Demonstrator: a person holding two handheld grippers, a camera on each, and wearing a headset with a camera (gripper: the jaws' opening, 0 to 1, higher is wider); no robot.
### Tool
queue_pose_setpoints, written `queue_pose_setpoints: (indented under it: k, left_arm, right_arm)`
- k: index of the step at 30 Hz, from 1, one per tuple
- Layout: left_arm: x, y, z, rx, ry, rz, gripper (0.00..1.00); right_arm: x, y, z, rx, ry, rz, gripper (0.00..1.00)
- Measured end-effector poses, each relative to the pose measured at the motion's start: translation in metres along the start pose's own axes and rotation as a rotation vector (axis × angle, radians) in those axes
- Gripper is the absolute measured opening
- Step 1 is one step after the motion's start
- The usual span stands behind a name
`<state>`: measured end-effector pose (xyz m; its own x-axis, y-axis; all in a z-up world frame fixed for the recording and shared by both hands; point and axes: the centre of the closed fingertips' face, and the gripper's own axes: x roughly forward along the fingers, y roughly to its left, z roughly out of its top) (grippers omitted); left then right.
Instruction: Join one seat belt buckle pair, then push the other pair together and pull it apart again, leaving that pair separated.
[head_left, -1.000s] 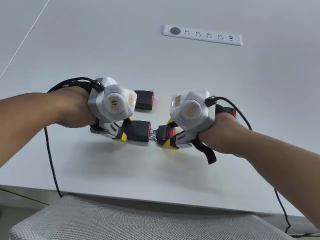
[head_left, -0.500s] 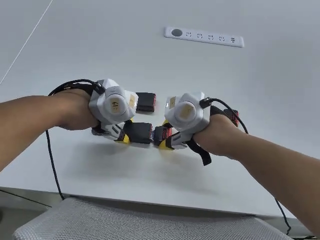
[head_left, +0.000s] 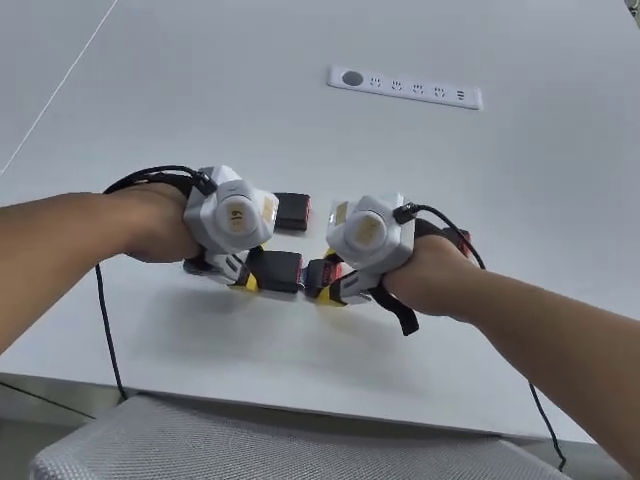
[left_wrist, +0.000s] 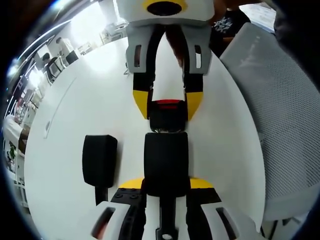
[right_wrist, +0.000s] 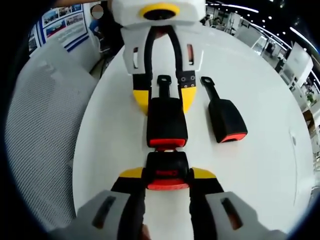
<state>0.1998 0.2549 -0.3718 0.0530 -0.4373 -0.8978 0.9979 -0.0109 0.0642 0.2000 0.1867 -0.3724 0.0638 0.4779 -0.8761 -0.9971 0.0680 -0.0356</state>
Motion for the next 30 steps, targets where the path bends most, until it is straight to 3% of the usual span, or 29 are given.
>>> queue_pose_setpoints:
  k: [12,17,24,30]
  left_arm:
    - [0.0005,0.0023,0.0005,-0.018,-0.025,0.006,0.3]
    - [0.0014,0.0027,-0.0002,-0.02,-0.02,0.009,0.3]
    - [0.0025,0.0046,-0.0006,-0.003,0.001,-0.019,0.3]
    - [0.0019,0.0035,-0.0008,-0.004,-0.002,-0.009,0.31]
  right_arm:
    - [-0.0016,-0.0023,-0.0029,0.01,-0.047,0.032,0.32]
    - [-0.0002,-0.0003,-0.0019,-0.011,-0.027,0.024,0.32]
    - [-0.0004,0.0,-0.002,0.011,-0.017,0.016,0.33]
    - [0.0003,0.0001,-0.0027,0.04,-0.022,0.022,0.33]
